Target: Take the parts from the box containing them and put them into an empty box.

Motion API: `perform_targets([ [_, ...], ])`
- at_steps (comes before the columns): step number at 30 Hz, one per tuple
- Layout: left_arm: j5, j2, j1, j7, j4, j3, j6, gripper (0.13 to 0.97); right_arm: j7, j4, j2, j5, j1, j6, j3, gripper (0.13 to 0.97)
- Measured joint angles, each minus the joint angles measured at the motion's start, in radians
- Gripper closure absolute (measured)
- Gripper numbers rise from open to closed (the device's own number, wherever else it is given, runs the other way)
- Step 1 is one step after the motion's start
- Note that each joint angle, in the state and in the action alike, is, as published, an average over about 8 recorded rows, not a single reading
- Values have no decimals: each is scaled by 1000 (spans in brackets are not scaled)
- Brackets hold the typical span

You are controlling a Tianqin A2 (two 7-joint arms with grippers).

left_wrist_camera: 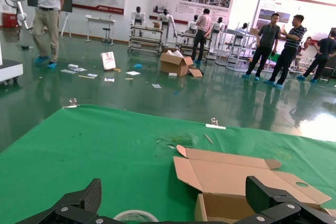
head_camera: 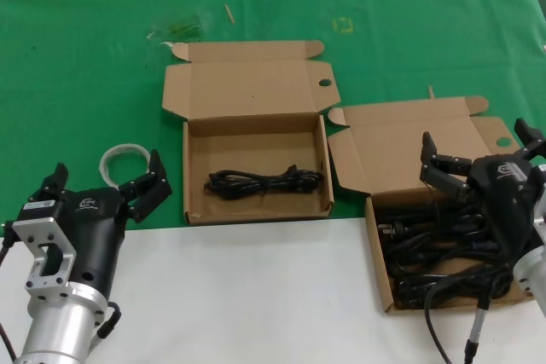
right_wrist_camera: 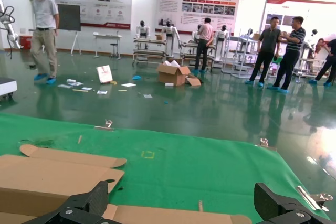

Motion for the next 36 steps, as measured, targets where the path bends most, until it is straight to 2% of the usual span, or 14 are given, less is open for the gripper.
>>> perform_targets([
  [36, 0, 0, 0, 0, 0, 0, 0, 132, 0, 0, 0, 0, 0, 0, 0, 129],
])
